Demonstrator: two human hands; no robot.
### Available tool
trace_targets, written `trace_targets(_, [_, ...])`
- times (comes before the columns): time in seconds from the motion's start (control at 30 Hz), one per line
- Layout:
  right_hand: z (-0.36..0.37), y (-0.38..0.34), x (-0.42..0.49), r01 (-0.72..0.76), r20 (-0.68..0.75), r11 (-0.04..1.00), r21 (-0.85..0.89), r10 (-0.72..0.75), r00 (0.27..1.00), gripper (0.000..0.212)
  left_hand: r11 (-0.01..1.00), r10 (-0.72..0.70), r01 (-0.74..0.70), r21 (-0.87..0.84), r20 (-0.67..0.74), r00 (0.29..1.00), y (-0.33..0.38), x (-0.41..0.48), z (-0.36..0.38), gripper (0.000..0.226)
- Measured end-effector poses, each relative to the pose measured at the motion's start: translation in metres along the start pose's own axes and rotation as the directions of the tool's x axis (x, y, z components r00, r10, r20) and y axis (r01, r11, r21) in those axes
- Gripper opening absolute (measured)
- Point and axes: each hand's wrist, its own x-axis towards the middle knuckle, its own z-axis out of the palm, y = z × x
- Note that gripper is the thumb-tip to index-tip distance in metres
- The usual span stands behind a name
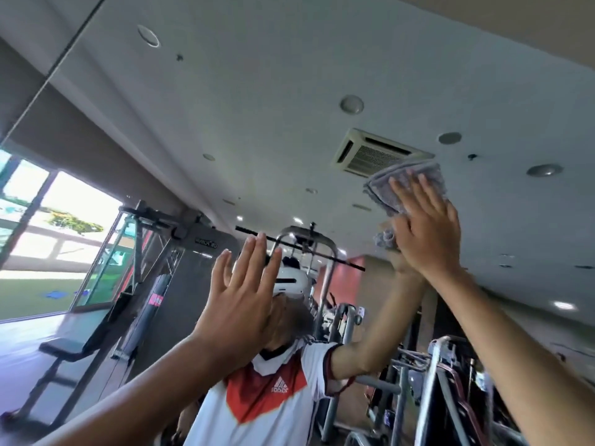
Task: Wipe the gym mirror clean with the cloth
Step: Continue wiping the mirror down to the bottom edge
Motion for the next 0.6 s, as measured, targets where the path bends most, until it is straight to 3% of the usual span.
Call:
trace_targets(0.03, [0.005, -0.009, -0.012, -0.141, -0.029, 0.99, -0.006, 0.141, 0.99, 0.06, 1.0, -0.017, 0.017, -0.001, 0.007, 1.0, 0.006, 0.003, 0.0, 0.066])
trace_targets(0.07, [0.007, -0.019, -0.028, -0.167, -0.029, 0.986, -0.011, 0.167, 0.986, 0.06, 0.999, -0.044, 0.044, -0.016, 0.019, 0.999, 0.012, 0.005, 0.001, 0.066])
trace_targets(0.1, [0.008, -0.031, -0.043, -0.072, -0.013, 0.997, -0.002, 0.072, 0.997, 0.059, 0.997, -0.068, 0.069, -0.035, 0.027, 0.997, 0.014, 0.005, 0.0, 0.066])
trace_targets(0.13, [0.006, -0.033, -0.06, 0.114, 0.023, 0.994, 0.006, -0.114, 0.993, 0.059, 0.996, -0.075, 0.077, -0.052, 0.031, 0.997, 0.02, 0.006, 0.0, 0.066])
trace_targets(0.17, [0.0, -0.027, -0.072, 0.34, 0.079, 0.941, 0.006, -0.339, 0.938, 0.059, 0.995, -0.07, 0.072, -0.063, 0.029, 0.997, 0.025, 0.008, 0.0, 0.066])
trace_targets(0.2, [-0.008, -0.009, -0.076, 0.542, 0.152, 0.84, 0.016, -0.538, 0.829, 0.059, 0.995, -0.062, 0.064, -0.071, 0.031, 0.998, 0.03, 0.01, 0.0, 0.067])
trace_targets(0.23, [-0.016, 0.012, -0.072, 0.672, 0.216, 0.74, 0.028, -0.661, 0.719, 0.058, 0.995, -0.057, 0.06, -0.077, 0.034, 0.998, 0.035, 0.013, 0.0, 0.068])
trace_targets(0.27, [-0.022, 0.035, -0.066, 0.725, 0.262, 0.688, 0.02, -0.704, 0.66, 0.058, 0.995, -0.055, 0.058, -0.08, 0.037, 0.998, 0.041, 0.016, 0.0, 0.068])
trace_targets(0.3, [-0.025, 0.056, -0.057, 0.711, 0.287, 0.703, -0.014, -0.678, 0.677, 0.059, 0.995, -0.051, 0.054, -0.08, 0.04, 0.998, 0.046, 0.02, 0.0, 0.068])
trace_targets(0.33, [-0.027, 0.075, -0.05, 0.627, 0.287, 0.777, -0.056, -0.589, 0.755, 0.06, 0.996, -0.043, 0.046, -0.074, 0.039, 0.998, 0.051, 0.025, 0.001, 0.068])
trace_targets(0.4, [-0.03, 0.092, -0.043, 0.321, 0.203, 0.941, -0.107, -0.295, 0.934, 0.061, 0.998, -0.025, 0.026, -0.064, 0.026, 0.999, 0.059, 0.033, 0.002, 0.067])
trace_targets(0.43, [-0.029, 0.089, -0.042, 0.161, 0.137, 0.98, -0.113, -0.145, 0.98, 0.06, 0.998, -0.021, 0.022, -0.061, 0.022, 1.0, 0.063, 0.035, 0.002, 0.067])
trace_targets(0.5, [-0.019, 0.064, -0.053, -0.062, 0.023, 0.992, -0.111, 0.065, 0.998, 0.06, 0.998, -0.008, 0.01, -0.059, 0.024, 1.0, 0.071, 0.037, 0.003, 0.066])
trace_targets(0.57, [-0.014, 0.029, -0.079, -0.061, 0.013, 0.994, -0.087, 0.062, 0.998, 0.059, 0.998, 0.025, -0.024, -0.058, 0.024, 0.999, 0.079, 0.033, 0.005, 0.065])
trace_targets(0.6, [-0.014, 0.017, -0.096, 0.048, 0.06, 0.997, -0.068, -0.043, 0.997, 0.059, 0.998, 0.042, -0.041, -0.058, 0.023, 0.999, 0.082, 0.031, 0.006, 0.064])
